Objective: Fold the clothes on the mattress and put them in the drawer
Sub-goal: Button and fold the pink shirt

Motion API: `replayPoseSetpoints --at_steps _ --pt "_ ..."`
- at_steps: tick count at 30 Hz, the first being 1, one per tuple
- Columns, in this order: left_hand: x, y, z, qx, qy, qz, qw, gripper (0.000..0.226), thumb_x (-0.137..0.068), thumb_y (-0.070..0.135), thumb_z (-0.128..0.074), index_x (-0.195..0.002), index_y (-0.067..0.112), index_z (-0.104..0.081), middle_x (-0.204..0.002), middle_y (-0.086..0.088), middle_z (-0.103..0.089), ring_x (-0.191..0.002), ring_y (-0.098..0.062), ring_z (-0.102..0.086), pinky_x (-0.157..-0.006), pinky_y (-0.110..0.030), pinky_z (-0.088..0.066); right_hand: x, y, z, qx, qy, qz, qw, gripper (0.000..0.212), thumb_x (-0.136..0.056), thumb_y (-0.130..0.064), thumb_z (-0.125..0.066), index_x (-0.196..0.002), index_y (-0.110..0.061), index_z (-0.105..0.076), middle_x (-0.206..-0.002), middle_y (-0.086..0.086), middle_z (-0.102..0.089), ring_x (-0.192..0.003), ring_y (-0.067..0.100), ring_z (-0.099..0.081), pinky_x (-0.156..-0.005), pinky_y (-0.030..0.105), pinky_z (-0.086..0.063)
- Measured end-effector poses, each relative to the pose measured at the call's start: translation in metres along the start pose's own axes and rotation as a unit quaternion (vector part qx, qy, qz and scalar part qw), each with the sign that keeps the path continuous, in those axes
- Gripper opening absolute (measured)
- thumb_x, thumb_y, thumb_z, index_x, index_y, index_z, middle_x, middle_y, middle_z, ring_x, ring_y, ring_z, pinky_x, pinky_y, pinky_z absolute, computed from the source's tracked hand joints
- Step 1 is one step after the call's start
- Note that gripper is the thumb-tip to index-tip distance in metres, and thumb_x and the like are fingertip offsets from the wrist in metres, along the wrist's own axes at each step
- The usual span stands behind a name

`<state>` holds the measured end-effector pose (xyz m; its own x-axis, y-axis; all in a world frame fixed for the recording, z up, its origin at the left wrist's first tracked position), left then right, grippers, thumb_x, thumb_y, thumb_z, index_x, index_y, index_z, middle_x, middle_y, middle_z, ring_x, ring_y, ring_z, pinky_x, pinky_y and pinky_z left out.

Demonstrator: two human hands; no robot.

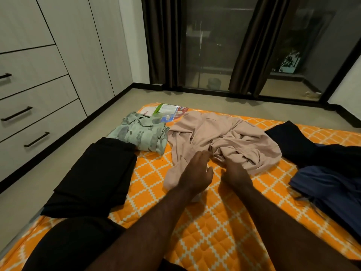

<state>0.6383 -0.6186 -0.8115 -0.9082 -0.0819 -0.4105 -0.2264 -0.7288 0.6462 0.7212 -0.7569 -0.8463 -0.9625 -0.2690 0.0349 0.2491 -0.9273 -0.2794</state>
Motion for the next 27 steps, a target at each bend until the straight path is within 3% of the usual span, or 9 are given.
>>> replayPoseSetpoints --at_steps 5,8,11,14,18,20,22,25,27 --pt "0.011 -0.013 -0.011 -0.013 -0.082 0.057 0.995 0.034 -0.093 0.021 -0.061 -0.126 0.021 -0.056 -0.123 -0.003 -0.054 -0.109 -0.021 -0.057 -0.093 -0.036 -0.050 0.012 -0.021 0.013 0.040 0.043 0.029 0.998 0.033 -0.085 -0.018 -0.066 -0.118 -0.019 -0.067 -0.120 0.010 -0.064 -0.110 0.030 -0.060 -0.085 0.036 -0.050" --pt "0.016 -0.019 -0.008 -0.094 -0.104 0.087 0.986 0.041 -0.093 0.028 -0.061 -0.132 0.022 -0.052 -0.127 -0.005 -0.052 -0.112 -0.024 -0.054 -0.093 -0.039 -0.049 0.014 -0.011 0.019 0.146 0.060 0.003 0.988 0.043 -0.085 -0.031 -0.069 -0.127 -0.021 -0.064 -0.143 0.011 -0.043 -0.133 0.034 -0.043 -0.095 0.044 -0.051" --pt "0.019 -0.023 -0.005 -0.262 -0.164 0.069 0.949 0.040 -0.090 0.036 -0.062 -0.126 0.019 -0.057 -0.124 -0.008 -0.055 -0.114 -0.029 -0.052 -0.095 -0.041 -0.044 0.004 0.014 0.003 0.131 -0.026 -0.048 0.990 0.053 -0.089 -0.035 -0.067 -0.138 -0.017 -0.056 -0.166 0.015 -0.014 -0.152 0.040 -0.016 -0.112 0.051 -0.038" --pt "0.021 -0.028 -0.003 -0.386 -0.178 0.057 0.903 0.036 -0.091 0.031 -0.059 -0.124 0.017 -0.058 -0.132 -0.010 -0.052 -0.132 -0.033 -0.041 -0.111 -0.047 -0.029 -0.006 0.022 -0.008 0.095 -0.065 -0.030 0.993 0.050 -0.091 -0.035 -0.064 -0.136 -0.016 -0.053 -0.155 0.013 -0.039 -0.142 0.034 -0.038 -0.111 0.046 -0.041" --pt "0.013 -0.041 0.003 -0.419 -0.176 0.117 0.883 0.049 -0.100 0.024 -0.048 -0.147 0.012 -0.041 -0.156 -0.012 -0.035 -0.153 -0.033 -0.015 -0.123 -0.052 -0.009 -0.012 0.019 0.017 0.012 0.027 0.013 0.999 0.026 -0.085 -0.046 -0.069 -0.100 -0.025 -0.069 -0.104 0.002 -0.070 -0.098 0.027 -0.065 -0.078 0.036 -0.050" --pt "0.008 -0.037 -0.005 -0.348 -0.149 0.032 0.925 0.049 -0.097 0.019 -0.050 -0.145 0.010 -0.041 -0.149 -0.014 -0.041 -0.144 -0.037 -0.032 -0.118 -0.049 -0.026 -0.007 0.011 0.023 -0.120 -0.018 0.051 0.991 0.031 -0.074 -0.048 -0.075 -0.090 -0.024 -0.063 -0.091 0.001 -0.068 -0.085 0.025 -0.064 -0.072 0.038 -0.048" --pt "0.009 -0.021 -0.015 -0.175 -0.149 -0.004 0.973 0.056 -0.090 0.020 -0.055 -0.143 0.007 -0.044 -0.137 -0.016 -0.050 -0.126 -0.038 -0.050 -0.104 -0.047 -0.042 0.000 -0.002 0.018 -0.238 -0.112 0.085 0.961 0.027 -0.068 -0.030 -0.077 -0.086 -0.020 -0.059 -0.082 0.002 -0.065 -0.074 0.021 -0.063 -0.070 0.045 -0.051" --pt "0.011 -0.015 -0.015 0.043 -0.063 0.183 0.980 0.074 -0.083 0.028 -0.062 -0.148 0.006 -0.034 -0.130 -0.014 -0.054 -0.117 -0.034 -0.055 -0.098 -0.045 -0.048 0.012 -0.019 0.010 -0.232 -0.275 0.120 0.925 0.011 -0.077 -0.004 -0.072 -0.087 -0.006 -0.069 -0.082 0.009 -0.067 -0.075 0.021 -0.064 -0.070 0.040 -0.052" --pt "0.016 -0.025 -0.009 0.101 -0.004 0.311 0.945 0.054 -0.086 0.027 -0.059 -0.134 0.009 -0.041 -0.126 -0.015 -0.060 -0.113 -0.036 -0.058 -0.093 -0.044 -0.050 0.025 -0.022 0.011 -0.191 -0.360 0.112 0.906 0.019 -0.080 -0.006 -0.073 -0.098 0.000 -0.072 -0.085 0.011 -0.068 -0.077 0.022 -0.064 -0.071 0.038 -0.053"
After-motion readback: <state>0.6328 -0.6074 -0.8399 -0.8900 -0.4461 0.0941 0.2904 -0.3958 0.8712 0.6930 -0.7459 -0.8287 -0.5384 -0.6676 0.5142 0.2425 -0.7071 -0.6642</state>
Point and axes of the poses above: each hand's wrist, its own x-axis away from the middle knuckle, its own z-axis out of the back of the hand, y = z × x, the point moved 5 cm from there along -x, towards the middle knuckle
